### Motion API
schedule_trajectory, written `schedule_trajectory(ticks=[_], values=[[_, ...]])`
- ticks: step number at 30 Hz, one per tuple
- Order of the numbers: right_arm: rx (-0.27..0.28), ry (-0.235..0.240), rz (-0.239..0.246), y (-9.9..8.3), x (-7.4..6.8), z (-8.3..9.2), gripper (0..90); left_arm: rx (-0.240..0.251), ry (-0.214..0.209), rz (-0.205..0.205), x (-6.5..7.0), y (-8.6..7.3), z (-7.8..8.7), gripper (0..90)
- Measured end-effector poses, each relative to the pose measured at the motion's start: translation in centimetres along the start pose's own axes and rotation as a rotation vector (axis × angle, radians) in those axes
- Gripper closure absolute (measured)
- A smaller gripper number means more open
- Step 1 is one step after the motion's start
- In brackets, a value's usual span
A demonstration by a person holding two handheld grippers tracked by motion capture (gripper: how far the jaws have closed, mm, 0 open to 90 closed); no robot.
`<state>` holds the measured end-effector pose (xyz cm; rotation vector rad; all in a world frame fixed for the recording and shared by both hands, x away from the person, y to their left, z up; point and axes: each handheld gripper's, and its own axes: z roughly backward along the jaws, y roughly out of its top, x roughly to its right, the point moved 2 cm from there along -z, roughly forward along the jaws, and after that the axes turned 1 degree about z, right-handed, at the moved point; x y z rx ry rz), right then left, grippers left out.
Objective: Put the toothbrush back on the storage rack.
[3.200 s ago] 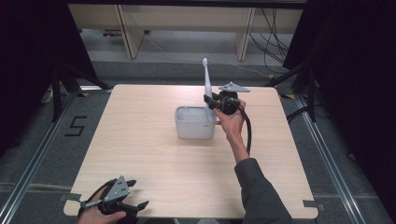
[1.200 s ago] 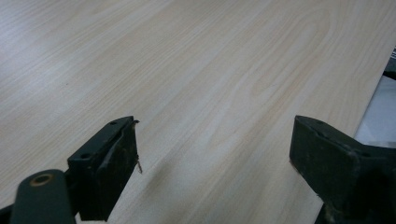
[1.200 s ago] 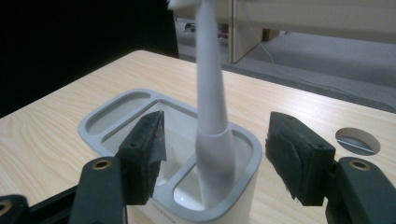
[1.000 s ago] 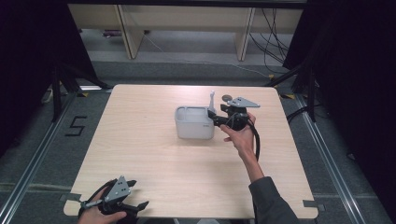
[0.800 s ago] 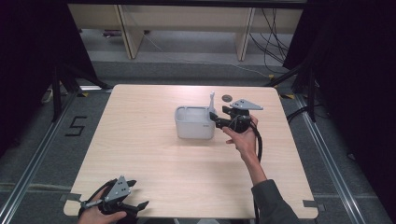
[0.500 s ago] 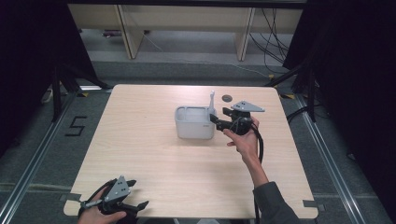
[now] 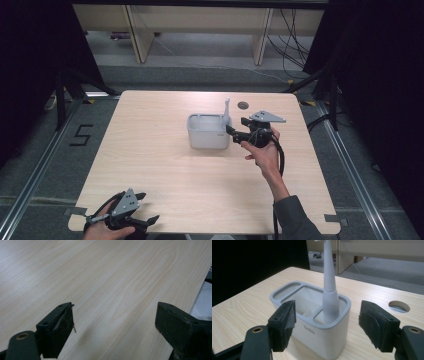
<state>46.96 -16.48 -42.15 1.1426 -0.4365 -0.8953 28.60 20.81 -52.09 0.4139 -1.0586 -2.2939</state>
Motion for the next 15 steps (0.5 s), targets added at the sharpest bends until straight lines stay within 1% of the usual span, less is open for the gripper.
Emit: schedule_trajectory(ticks=[1,3,4,5,6,7,8,9,10,11,12,13,15], values=[[-0.002,0.002,0.023,0.0,0.2,0.1,30.5,-0.004,0.002,-0.004,0.0,0.0,0.0,14.7],[-0.005,0.004,0.028,0.0,0.2,0.2,30.3,-0.004,0.003,-0.004,0.0,0.0,0.0,14.7],[-0.009,0.010,0.022,-0.1,0.1,0.3,30.3,0.000,0.000,-0.001,0.0,0.0,0.0,14.7],[0.005,0.003,0.035,-0.1,0.2,0.4,30.2,0.000,0.001,-0.001,0.0,0.0,0.0,14.7],[-0.004,0.016,0.003,-0.2,0.1,0.5,30.1,0.000,0.001,-0.001,0.0,0.0,0.0,14.7],[-0.004,0.002,0.013,-0.2,0.1,0.6,30.1,0.001,0.002,-0.002,0.0,0.0,0.0,14.7],[-0.011,0.002,0.007,-0.3,0.0,0.8,30.0,0.002,0.002,-0.003,0.0,0.0,0.0,14.7],[0.002,0.003,0.036,-0.4,0.2,0.8,30.0,0.002,0.005,-0.001,0.0,0.0,0.0,14.7],[-0.009,0.012,0.011,-0.5,0.0,0.9,30.0,0.000,0.005,-0.004,0.0,0.0,0.1,14.7],[-0.002,0.014,0.026,-0.5,0.1,0.9,29.9,0.001,0.006,-0.003,0.0,0.0,0.1,14.7],[-0.003,0.006,0.036,-0.6,0.1,1.0,29.5,0.001,0.005,-0.003,0.0,0.0,0.0,14.7],[-0.022,0.005,0.013,-0.7,-0.1,1.2,29.4,0.002,0.003,-0.003,0.0,0.0,0.0,14.7],[-0.017,0.006,0.026,-0.7,0.0,1.3,29.3,0.001,0.003,-0.002,0.0,0.0,0.0,14.7]])
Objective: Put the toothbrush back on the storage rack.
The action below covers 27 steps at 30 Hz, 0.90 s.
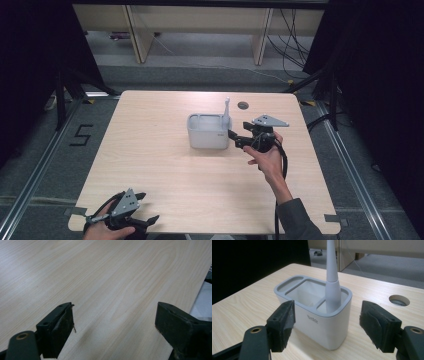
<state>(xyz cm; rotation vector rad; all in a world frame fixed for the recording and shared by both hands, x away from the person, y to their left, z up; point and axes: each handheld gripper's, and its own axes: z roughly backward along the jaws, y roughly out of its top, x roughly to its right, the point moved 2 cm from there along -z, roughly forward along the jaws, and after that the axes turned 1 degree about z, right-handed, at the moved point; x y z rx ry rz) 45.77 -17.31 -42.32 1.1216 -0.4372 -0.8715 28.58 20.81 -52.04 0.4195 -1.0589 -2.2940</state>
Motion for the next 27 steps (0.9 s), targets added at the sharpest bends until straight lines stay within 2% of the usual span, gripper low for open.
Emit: schedule_trajectory(ticks=[2,4,6,7,8,9,10,13,14,15,16,17,18,19,20,21,22,24,26,27], values=[[0.000,0.009,-0.022,-0.1,-0.2,0.1,28.9,0.001,0.001,0.003,0.0,0.0,0.0,14.7],[0.003,0.005,-0.009,-0.1,-0.1,0.3,28.8,0.000,-0.001,0.001,0.0,0.0,0.0,14.7],[0.004,0.012,-0.024,-0.2,-0.2,0.3,28.2,0.000,0.000,-0.001,0.0,0.0,0.0,14.7],[0.013,0.011,-0.002,-0.2,-0.2,0.3,27.8,-0.001,0.001,0.000,0.0,0.0,0.0,14.7],[0.008,0.014,-0.015,-0.2,-0.3,0.4,27.8,-0.001,0.001,-0.002,0.0,0.0,0.0,14.7],[0.006,0.017,-0.008,-0.3,-0.2,0.4,27.6,0.001,-0.001,0.000,0.0,0.0,0.0,14.7],[0.001,0.015,-0.025,-0.3,-0.4,0.5,27.4,0.000,0.000,0.000,0.0,0.0,0.0,14.8],[-0.001,0.008,-0.006,-0.5,-0.3,0.5,26.8,0.003,0.003,-0.001,0.0,0.0,0.0,14.7],[-0.004,0.010,-0.039,-0.6,-0.5,0.6,26.5,0.002,0.004,-0.005,-0.1,0.0,0.0,14.7],[-0.003,0.021,-0.022,-0.6,-0.4,0.5,26.3,0.006,0.006,0.013,0.0,0.0,0.0,14.7],[-0.010,0.013,-0.017,-0.7,-0.4,0.6,26.0,0.004,0.007,-0.001,-0.1,0.0,0.0,14.7],[-0.014,0.020,-0.026,-0.8,-0.4,0.6,25.7,0.004,0.007,0.001,-0.1,0.0,0.0,14.7],[-0.017,0.023,-0.007,-0.8,-0.4,0.6,24.9,0.004,0.005,0.009,0.0,0.0,0.0,14.7],[-0.014,0.025,-0.028,-0.8,-0.5,0.7,23.8,0.004,0.000,0.008,0.0,0.0,0.0,14.7],[-0.002,0.011,-0.015,-0.9,-0.4,0.7,22.8,0.003,0.001,0.001,0.0,0.0,0.0,14.7],[-0.010,0.023,-0.020,-0.9,-0.5,0.7,21.1,0.000,-0.001,0.000,0.0,0.0,0.0,14.7],[-0.009,0.024,-0.043,-1.0,-0.6,0.7,20.3,-0.001,-0.002,0.001,0.0,0.0,0.0,14.7],[-0.003,0.025,-0.027,-1.3,-0.7,0.7,20.2,0.002,-0.001,0.009,0.0,0.0,0.0,14.7],[-0.013,0.037,-0.044,-1.5,-0.8,0.7,19.8,0.007,0.005,0.004,-0.1,0.0,0.0,14.7],[-0.019,0.023,-0.031,-1.6,-0.7,0.7,19.7,0.008,0.009,0.003,-0.1,0.0,0.0,14.7]])
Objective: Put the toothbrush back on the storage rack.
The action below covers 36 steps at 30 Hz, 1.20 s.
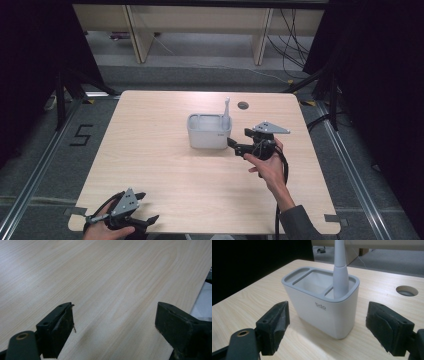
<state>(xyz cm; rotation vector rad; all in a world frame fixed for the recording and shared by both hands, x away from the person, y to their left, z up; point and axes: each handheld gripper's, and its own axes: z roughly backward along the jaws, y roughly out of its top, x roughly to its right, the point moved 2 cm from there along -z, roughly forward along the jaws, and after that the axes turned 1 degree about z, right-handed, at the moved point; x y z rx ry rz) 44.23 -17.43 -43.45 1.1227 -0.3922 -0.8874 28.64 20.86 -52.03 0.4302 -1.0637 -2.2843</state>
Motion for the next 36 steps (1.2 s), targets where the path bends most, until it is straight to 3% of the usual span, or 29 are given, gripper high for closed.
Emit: schedule_trajectory(ticks=[1,2,6,7,9,10,11,13,14,15,17,20,21,25,27,28,30,33,35,36], values=[[0.006,0.014,-0.019,-0.1,-0.2,0.0,19.7,-0.018,-0.009,-0.014,-0.1,0.0,0.2,14.7],[0.003,0.019,-0.007,-0.2,-0.1,-0.1,19.6,-0.020,-0.010,-0.013,-0.1,0.0,0.2,14.7],[0.011,0.015,-0.002,-0.5,-0.1,0.1,19.1,-0.006,-0.004,-0.006,0.0,0.0,0.0,14.7],[0.004,0.015,-0.019,-0.6,-0.2,0.1,19.1,-0.006,-0.004,-0.006,0.0,0.0,0.0,14.7],[0.007,0.003,0.009,-0.7,0.0,0.2,19.1,-0.005,-0.004,-0.005,0.0,0.0,0.0,14.7],[-0.006,0.013,-0.017,-0.8,-0.2,0.2,19.1,-0.004,-0.003,-0.002,0.0,0.0,0.0,14.7],[0.010,0.015,0.005,-0.8,-0.1,0.2,19.1,-0.001,-0.007,0.010,0.1,0.0,0.0,14.7],[-0.007,0.019,-0.024,-1.0,-0.2,0.3,19.0,-0.004,-0.005,-0.001,0.0,0.0,0.0,14.7],[0.001,0.002,0.004,-1.1,-0.1,0.3,18.9,-0.002,-0.006,0.010,0.1,0.0,0.0,14.7],[-0.015,0.016,-0.032,-1.2,-0.4,0.3,18.9,-0.002,-0.003,0.001,0.0,0.0,0.0,14.7],[-0.015,0.014,-0.006,-1.4,-0.2,0.3,18.8,-0.003,-0.002,-0.001,0.0,0.0,0.0,14.7],[-0.020,0.007,-0.022,-1.4,-0.4,0.4,18.3,-0.003,-0.002,0.001,0.0,0.0,0.0,14.7],[-0.010,0.014,0.012,-1.4,-0.3,0.4,18.3,-0.001,-0.002,0.004,0.0,0.0,0.0,14.7],[-0.015,0.015,-0.020,-1.6,-0.8,0.7,18.6,0.000,-0.004,0.004,0.0,0.0,0.0,14.7],[-0.023,0.021,-0.014,-1.8,-0.8,0.8,18.6,0.003,-0.002,0.002,0.0,0.0,0.0,14.7],[-0.015,0.013,0.013,-1.9,-0.7,0.8,18.6,0.003,-0.001,0.001,0.0,0.0,0.0,14.7],[-0.039,0.015,-0.013,-2.2,-1.0,1.0,18.6,-0.001,0.001,0.004,0.0,0.0,0.0,14.7],[-0.039,0.023,0.001,-2.6,-0.9,1.2,18.5,-0.002,-0.002,0.000,0.0,0.0,0.0,14.7],[-0.055,0.011,-0.020,-2.9,-1.1,1.4,18.5,-0.002,-0.003,0.003,0.0,0.0,0.0,14.7],[-0.030,0.008,0.010,-3.0,-0.9,1.3,18.5,-0.007,-0.007,-0.001,0.0,0.0,0.0,14.7]])
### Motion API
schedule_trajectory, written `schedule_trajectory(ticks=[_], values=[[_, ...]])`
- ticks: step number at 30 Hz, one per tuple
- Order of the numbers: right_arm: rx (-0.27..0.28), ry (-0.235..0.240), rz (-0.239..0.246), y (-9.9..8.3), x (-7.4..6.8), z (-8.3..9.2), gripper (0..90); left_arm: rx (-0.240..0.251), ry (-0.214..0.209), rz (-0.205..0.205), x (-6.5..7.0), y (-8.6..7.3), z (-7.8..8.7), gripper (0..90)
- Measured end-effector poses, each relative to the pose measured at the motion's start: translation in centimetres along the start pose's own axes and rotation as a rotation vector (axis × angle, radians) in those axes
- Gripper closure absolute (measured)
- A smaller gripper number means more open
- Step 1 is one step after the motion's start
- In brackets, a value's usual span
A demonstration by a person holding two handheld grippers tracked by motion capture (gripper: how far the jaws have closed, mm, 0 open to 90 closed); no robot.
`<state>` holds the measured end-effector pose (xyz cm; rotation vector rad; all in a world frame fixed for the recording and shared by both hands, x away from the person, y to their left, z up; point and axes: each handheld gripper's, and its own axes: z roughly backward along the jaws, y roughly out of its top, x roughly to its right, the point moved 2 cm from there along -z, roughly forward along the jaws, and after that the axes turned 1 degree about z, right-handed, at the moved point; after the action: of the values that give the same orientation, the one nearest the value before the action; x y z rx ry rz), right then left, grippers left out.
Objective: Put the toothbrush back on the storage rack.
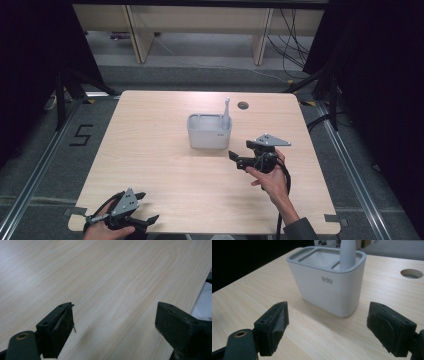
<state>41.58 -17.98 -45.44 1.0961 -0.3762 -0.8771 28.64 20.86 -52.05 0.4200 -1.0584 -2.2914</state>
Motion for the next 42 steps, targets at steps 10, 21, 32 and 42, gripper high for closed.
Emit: schedule_trajectory(ticks=[10,21,32,42], values=[[-0.041,0.017,-0.021,-1.5,-0.5,0.7,17.9,0.008,0.006,0.005,0.0,0.0,0.0,14.7],[-0.072,0.031,-0.011,-2.7,-1.2,1.1,17.7,0.003,0.002,0.004,0.0,0.0,0.0,14.7],[-0.104,0.039,-0.049,-4.0,-2.0,1.5,17.2,-0.003,0.003,0.000,-0.1,-0.1,0.0,14.7],[-0.108,0.055,-0.021,-4.6,-2.3,2.0,15.8,-0.003,0.007,0.002,0.0,-0.1,-0.1,14.7]])
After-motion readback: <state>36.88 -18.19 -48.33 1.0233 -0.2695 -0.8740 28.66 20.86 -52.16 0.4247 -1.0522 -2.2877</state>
